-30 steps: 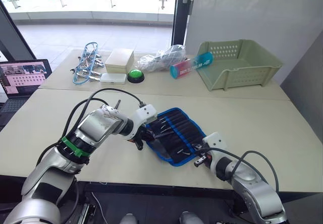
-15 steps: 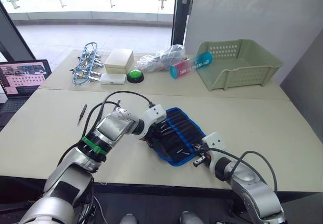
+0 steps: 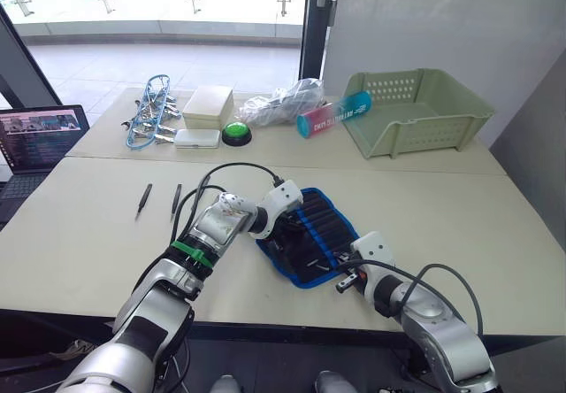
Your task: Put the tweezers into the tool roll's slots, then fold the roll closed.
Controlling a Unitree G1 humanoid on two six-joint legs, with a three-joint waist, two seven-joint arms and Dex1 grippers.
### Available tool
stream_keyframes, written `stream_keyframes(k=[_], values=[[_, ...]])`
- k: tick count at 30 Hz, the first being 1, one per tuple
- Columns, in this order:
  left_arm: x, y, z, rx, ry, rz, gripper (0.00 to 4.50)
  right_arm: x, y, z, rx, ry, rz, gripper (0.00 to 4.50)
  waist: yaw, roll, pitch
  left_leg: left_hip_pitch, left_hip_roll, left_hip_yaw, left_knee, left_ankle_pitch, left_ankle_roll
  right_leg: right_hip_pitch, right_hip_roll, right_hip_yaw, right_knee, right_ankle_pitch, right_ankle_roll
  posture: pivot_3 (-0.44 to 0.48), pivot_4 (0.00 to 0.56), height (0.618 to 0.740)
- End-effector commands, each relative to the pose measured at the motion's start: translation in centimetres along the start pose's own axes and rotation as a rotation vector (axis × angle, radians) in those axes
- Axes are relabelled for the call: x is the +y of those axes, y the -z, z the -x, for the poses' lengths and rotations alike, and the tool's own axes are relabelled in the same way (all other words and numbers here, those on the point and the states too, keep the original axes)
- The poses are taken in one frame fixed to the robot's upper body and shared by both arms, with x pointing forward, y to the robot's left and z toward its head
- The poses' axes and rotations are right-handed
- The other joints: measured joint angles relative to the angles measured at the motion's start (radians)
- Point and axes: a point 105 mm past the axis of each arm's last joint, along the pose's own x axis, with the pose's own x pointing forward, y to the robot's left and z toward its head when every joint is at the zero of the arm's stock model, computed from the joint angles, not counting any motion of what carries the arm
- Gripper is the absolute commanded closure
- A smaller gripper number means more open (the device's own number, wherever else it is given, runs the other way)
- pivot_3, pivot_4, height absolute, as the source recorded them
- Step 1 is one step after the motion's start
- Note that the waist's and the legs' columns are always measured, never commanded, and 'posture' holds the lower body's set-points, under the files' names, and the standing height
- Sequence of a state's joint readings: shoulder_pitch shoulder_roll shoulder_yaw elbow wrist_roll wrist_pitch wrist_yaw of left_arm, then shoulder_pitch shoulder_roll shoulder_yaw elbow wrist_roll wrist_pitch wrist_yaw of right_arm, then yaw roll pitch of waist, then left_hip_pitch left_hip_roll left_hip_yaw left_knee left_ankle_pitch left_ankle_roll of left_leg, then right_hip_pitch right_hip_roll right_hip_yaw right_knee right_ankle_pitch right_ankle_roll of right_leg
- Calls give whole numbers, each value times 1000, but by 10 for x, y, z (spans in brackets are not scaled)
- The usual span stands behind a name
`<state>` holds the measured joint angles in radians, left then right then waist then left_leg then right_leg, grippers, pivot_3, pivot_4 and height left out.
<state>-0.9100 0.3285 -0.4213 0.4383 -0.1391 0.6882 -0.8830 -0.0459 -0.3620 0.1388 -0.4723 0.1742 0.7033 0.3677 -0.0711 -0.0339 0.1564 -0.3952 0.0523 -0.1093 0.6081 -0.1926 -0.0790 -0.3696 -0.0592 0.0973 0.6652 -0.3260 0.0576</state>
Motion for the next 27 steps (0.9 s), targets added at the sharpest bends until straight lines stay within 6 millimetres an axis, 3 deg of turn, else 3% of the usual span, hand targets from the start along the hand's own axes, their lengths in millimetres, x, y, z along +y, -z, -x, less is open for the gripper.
stream_keyframes(k=[1,6,9,11,12,14,20,23,27], values=[[6,-20,21,-75,-27,-33,3515,13,15,-4,67,-52,-28,4500,-2,0,0,0,0,0,0,0,0,0,0,0,0,0,0,0,150,740],[6,-32,58,-149,-40,-40,1901,12,14,-6,68,-50,-27,4500,-3,0,0,0,0,0,0,0,0,0,0,0,0,0,0,0,150,740],[12,-39,94,-273,-71,26,771,12,14,-7,68,-54,-23,4500,-4,0,0,1,0,0,-1,0,0,0,0,0,0,0,0,0,150,740],[16,-39,110,-324,-106,51,246,11,14,-7,68,-56,-21,4500,-4,1,0,1,1,0,0,0,0,0,0,0,1,0,0,0,150,740],[26,-33,129,-387,-184,52,41,11,14,-8,69,-60,-20,4500,-5,1,0,1,1,0,0,0,0,0,0,0,1,0,0,0,150,740],[37,-19,155,-439,-305,51,41,11,15,-8,71,-64,-19,4500,-9,1,0,3,1,0,-1,0,0,0,0,2,1,0,0,0,150,740],[42,66,223,-439,-524,273,41,8,15,-10,74,-72,-17,4500,-13,0,1,4,1,0,-2,0,0,1,0,1,1,0,0,0,150,740],[37,101,254,-428,-675,300,41,7,14,-9,77,-81,-13,4500,-11,0,1,4,1,0,-2,0,0,1,0,1,0,0,0,0,150,740],[20,134,280,-414,-797,334,41,6,15,-8,82,-88,-11,4500,-6,-1,1,4,1,1,-2,0,0,1,0,1,0,0,-1,0,150,740]])
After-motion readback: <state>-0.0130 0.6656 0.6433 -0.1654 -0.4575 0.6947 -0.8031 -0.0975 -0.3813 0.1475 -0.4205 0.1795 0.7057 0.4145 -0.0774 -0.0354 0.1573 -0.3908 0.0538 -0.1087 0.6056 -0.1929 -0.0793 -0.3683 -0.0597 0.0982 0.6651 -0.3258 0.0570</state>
